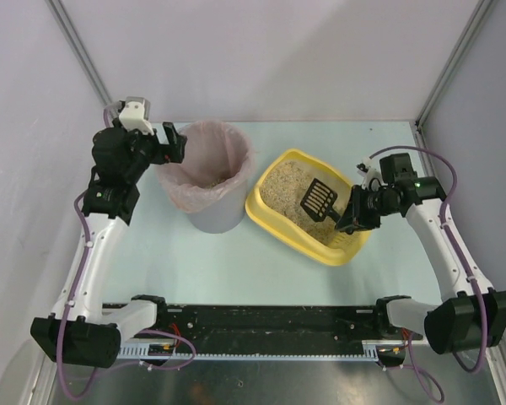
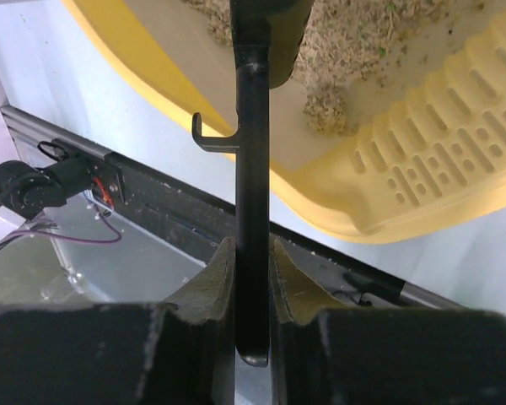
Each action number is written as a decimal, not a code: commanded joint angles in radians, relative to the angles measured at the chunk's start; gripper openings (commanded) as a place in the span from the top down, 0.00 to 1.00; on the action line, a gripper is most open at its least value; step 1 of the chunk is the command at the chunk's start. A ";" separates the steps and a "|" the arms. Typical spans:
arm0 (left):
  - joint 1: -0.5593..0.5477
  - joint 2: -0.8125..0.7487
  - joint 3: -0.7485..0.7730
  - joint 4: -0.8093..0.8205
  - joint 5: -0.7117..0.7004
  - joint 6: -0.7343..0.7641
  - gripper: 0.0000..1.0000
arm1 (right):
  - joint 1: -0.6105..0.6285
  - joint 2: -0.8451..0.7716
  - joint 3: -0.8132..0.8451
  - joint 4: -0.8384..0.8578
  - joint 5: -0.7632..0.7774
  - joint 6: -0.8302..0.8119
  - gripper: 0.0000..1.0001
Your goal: Clean the litter box
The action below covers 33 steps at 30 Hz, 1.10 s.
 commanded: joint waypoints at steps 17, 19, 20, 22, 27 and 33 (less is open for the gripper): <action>-0.153 -0.010 -0.028 0.026 -0.196 0.138 0.00 | -0.084 0.382 -0.023 -0.042 -0.253 0.112 1.00; -0.157 -0.011 -0.028 0.026 -0.195 0.139 0.00 | -0.084 0.408 -0.023 -0.017 -0.253 0.124 1.00; -0.159 -0.014 -0.029 0.026 -0.195 0.138 0.00 | -0.086 0.423 -0.023 -0.005 -0.256 0.129 1.00; -0.161 -0.013 -0.029 0.026 -0.198 0.139 0.01 | -0.081 0.457 -0.023 0.024 -0.264 0.152 1.00; -0.161 -0.010 -0.033 0.028 -0.199 0.141 0.01 | -0.057 0.503 -0.023 0.147 -0.279 0.219 1.00; -0.162 -0.011 -0.031 0.026 -0.196 0.141 0.00 | -0.014 0.535 -0.025 0.311 -0.263 0.333 1.00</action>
